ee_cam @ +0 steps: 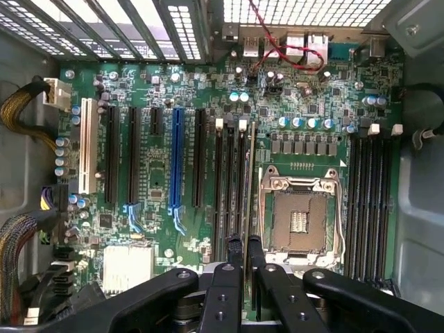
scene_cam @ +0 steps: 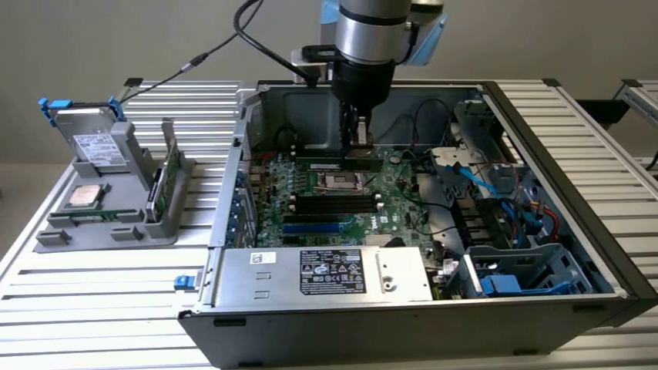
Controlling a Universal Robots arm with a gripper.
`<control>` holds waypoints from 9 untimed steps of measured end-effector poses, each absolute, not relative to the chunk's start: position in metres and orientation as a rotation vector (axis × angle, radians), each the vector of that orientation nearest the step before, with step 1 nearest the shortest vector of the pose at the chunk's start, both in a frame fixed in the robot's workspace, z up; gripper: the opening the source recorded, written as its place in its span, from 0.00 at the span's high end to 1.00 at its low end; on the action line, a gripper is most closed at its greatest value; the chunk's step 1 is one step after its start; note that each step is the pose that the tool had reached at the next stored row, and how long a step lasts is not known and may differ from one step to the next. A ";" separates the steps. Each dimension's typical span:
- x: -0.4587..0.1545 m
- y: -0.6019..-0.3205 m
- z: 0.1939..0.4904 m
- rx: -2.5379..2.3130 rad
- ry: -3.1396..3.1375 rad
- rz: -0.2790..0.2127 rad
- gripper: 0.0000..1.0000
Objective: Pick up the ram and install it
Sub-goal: 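Insert the ram into the slot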
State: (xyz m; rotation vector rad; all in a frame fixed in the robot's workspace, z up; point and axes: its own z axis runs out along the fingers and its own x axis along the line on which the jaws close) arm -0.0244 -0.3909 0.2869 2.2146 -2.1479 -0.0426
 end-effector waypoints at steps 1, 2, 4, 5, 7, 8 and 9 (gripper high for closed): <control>-0.025 -0.391 0.286 2.213 -2.147 -0.040 0.86; -0.025 -0.391 0.285 2.212 -2.146 -0.037 0.86; -0.025 -0.391 0.283 2.210 -2.144 -0.032 0.86; -0.025 -0.391 0.281 2.209 -2.143 -0.030 0.86; -0.025 -0.391 0.278 2.207 -2.142 -0.027 0.86; -0.025 -0.391 0.277 2.207 -2.141 -0.026 0.86; -0.025 -0.391 0.275 2.206 -2.141 -0.025 0.86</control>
